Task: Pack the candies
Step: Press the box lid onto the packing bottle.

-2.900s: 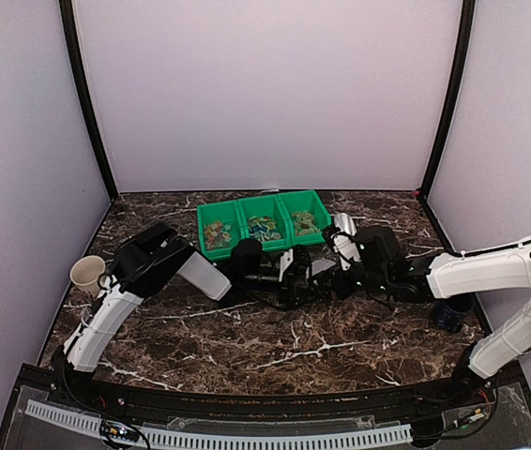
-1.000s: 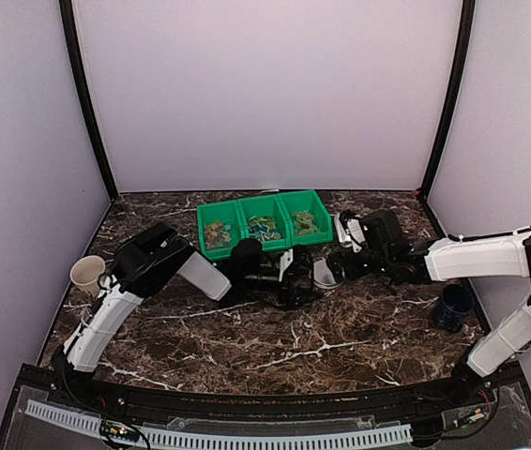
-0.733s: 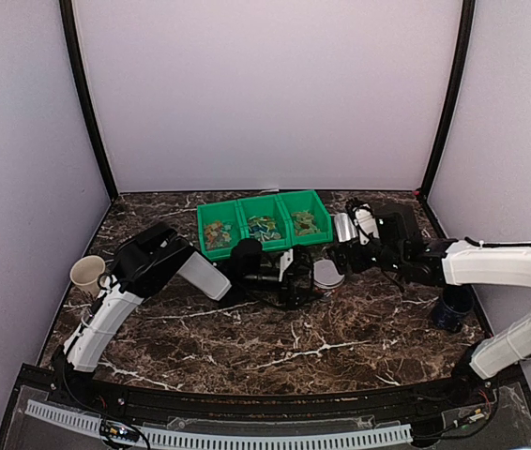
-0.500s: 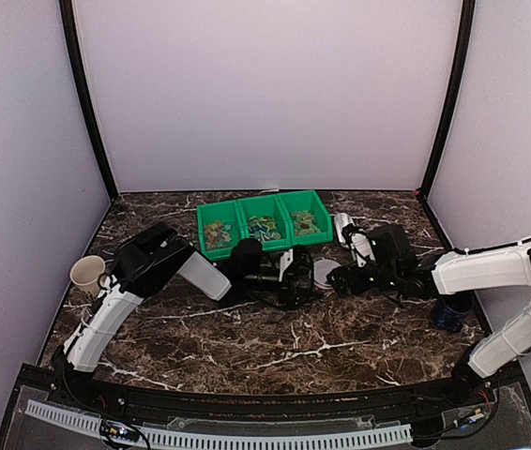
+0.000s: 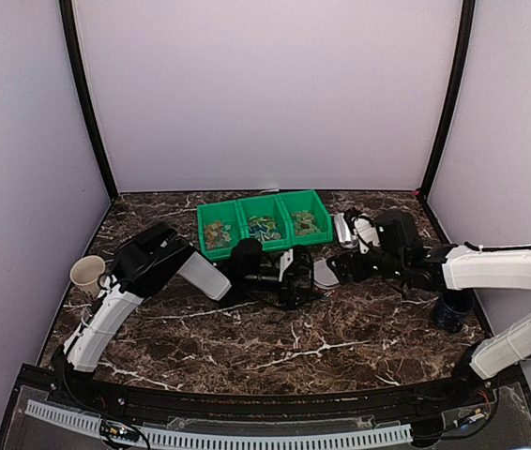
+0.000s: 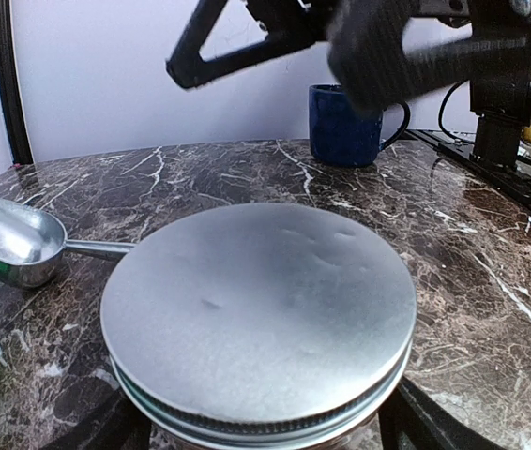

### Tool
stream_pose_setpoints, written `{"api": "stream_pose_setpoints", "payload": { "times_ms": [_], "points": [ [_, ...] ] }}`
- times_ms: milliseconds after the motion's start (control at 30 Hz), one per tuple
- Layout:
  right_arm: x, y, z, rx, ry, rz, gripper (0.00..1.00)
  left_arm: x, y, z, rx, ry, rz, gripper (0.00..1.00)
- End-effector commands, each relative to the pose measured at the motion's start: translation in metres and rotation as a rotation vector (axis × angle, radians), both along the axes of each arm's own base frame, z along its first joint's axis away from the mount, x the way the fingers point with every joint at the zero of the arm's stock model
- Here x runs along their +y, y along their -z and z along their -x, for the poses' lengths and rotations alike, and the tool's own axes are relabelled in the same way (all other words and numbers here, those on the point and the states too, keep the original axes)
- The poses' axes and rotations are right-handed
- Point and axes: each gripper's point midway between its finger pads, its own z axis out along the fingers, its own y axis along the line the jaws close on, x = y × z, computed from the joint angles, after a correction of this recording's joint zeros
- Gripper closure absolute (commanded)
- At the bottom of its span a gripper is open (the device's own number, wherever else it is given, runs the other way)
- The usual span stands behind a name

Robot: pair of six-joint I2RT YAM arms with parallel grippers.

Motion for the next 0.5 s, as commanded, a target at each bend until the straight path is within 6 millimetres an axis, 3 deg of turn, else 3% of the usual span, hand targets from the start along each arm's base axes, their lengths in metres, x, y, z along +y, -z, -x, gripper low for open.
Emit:
{"api": "stream_pose_setpoints", "payload": {
  "times_ms": [0,267,367,467],
  "points": [
    [0.01,-0.03,-0.008,-0.101,-0.028,-0.037,0.02,0.043,0.143,0.035,0.184,-0.017,-0.338,0.17],
    [-0.003,0.066,0.016,0.14,-0.001,0.054,0.01,0.043,0.143,0.034,0.178,-0.017,-0.334,0.16],
    [-0.007,0.072,0.021,0.155,0.012,0.05,0.01,0.043,0.143,0.034,0.181,-0.017,-0.336,0.17],
    [-0.005,0.06,0.017,0.125,0.009,0.048,0.01,0.043,0.143,0.034,0.181,-0.017,-0.336,0.17]
  ]
}}
